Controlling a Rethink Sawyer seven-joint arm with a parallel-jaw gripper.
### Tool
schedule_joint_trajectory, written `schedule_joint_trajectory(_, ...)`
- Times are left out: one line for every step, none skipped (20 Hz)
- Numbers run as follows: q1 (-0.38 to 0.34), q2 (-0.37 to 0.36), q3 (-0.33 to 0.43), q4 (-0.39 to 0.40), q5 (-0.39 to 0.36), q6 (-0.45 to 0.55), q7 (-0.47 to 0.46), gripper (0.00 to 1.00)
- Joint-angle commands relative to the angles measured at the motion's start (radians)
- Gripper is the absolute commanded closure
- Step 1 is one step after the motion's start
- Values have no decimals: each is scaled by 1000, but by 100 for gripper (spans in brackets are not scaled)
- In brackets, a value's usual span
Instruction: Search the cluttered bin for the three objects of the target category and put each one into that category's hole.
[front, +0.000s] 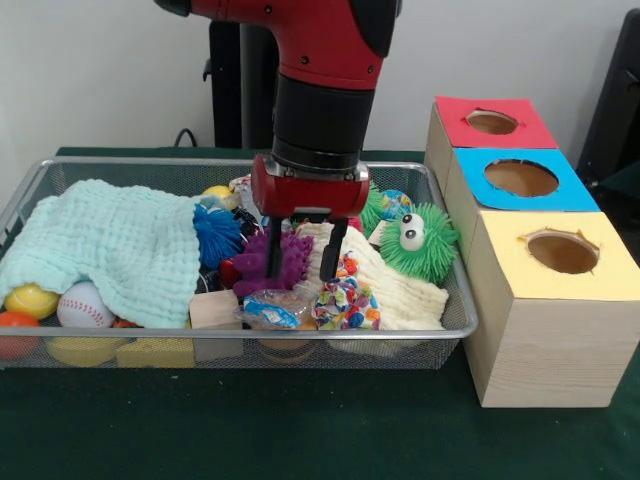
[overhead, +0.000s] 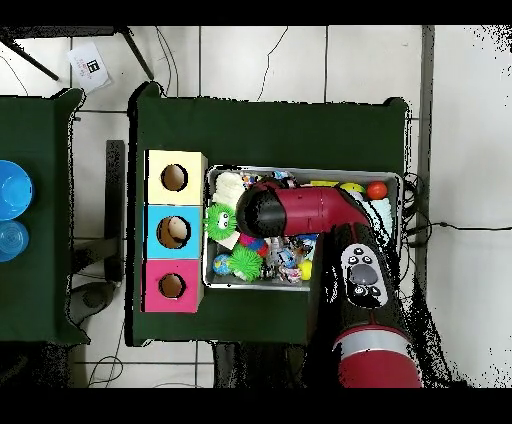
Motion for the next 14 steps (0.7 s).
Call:
schedule_joint_trajectory(-11,67,60,-50,-60,-1,-5,0)
schedule_joint_trajectory(-11,69,59,-52,-60,-3,-3,0)
schedule_joint_trajectory(-12,75,57,-50,-60,-14,5,0)
schedule_joint_trajectory(-13,78,57,-48,-57,-18,10,0)
schedule_joint_trajectory(-14,82,57,-46,-54,-24,18,0)
schedule_joint_trajectory(-15,85,56,-46,-53,-28,21,0)
schedule_joint_trajectory(-14,93,56,-49,-54,-35,25,0)
schedule_joint_trajectory(-14,97,54,-50,-54,-37,27,0)
schedule_joint_trajectory(-13,100,53,-51,-53,-40,30,0)
schedule_joint_trajectory(-12,100,52,-51,-51,-39,33,0)
schedule_joint_trajectory(-11,100,51,-51,-49,-38,36,0)
schedule_joint_trajectory(-10,102,49,-52,-48,-36,38,0)
schedule_joint_trajectory(-7,106,45,-54,-48,-39,43,0)
schedule_joint_trajectory(-4,109,42,-56,-48,-39,46,0)
